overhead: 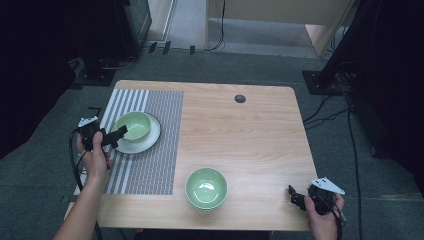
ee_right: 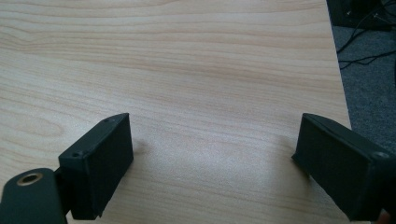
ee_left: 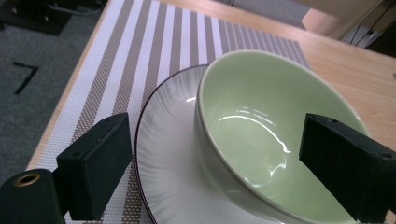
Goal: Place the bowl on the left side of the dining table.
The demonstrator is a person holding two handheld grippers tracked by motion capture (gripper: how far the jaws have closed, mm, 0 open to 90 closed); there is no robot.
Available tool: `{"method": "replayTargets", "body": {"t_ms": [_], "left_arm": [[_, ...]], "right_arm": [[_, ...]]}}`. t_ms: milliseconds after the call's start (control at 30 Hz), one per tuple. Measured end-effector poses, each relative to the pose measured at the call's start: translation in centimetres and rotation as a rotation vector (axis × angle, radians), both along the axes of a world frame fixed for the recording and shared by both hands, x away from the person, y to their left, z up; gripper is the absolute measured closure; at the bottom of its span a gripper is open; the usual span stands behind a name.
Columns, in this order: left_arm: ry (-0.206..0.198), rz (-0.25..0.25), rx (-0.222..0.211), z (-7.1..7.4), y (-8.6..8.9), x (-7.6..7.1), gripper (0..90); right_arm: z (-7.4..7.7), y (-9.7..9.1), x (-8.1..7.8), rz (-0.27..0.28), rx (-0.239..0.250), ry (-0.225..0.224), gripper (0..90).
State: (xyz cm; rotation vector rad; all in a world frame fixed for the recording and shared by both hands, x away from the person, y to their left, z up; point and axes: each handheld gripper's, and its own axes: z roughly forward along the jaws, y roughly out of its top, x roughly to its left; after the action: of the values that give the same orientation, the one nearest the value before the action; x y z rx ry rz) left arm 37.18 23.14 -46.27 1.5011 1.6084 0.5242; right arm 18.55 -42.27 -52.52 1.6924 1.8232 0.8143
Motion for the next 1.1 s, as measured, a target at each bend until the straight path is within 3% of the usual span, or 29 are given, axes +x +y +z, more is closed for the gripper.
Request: {"method": "replayTargets", "body": {"t_ms": [300,567,767,1100], "left_arm": [[-0.107,-0.041,0.014,0.8,0.2,-2.6,8.8],[-0.138,-0.062,0.039,0.9,0.0,-4.4,8.8],[-0.163,-0.082,0.034,0.6,-0.4,-6.2,8.8],[-0.178,-0.07,0.062,-0.2,-0.3,-8.0,8.8]], "right_arm": [[0.0,0.0,0.0,0.0,0.0,0.0,10.8],[0.0,0.0,0.1,0.004,-0.001,0.002,9.7],[0.0,0.1,0.1,0.004,0.001,0.004,9.3],[0.0,0.1,0.2,0.01,-0.001,0.01,6.8]]}}
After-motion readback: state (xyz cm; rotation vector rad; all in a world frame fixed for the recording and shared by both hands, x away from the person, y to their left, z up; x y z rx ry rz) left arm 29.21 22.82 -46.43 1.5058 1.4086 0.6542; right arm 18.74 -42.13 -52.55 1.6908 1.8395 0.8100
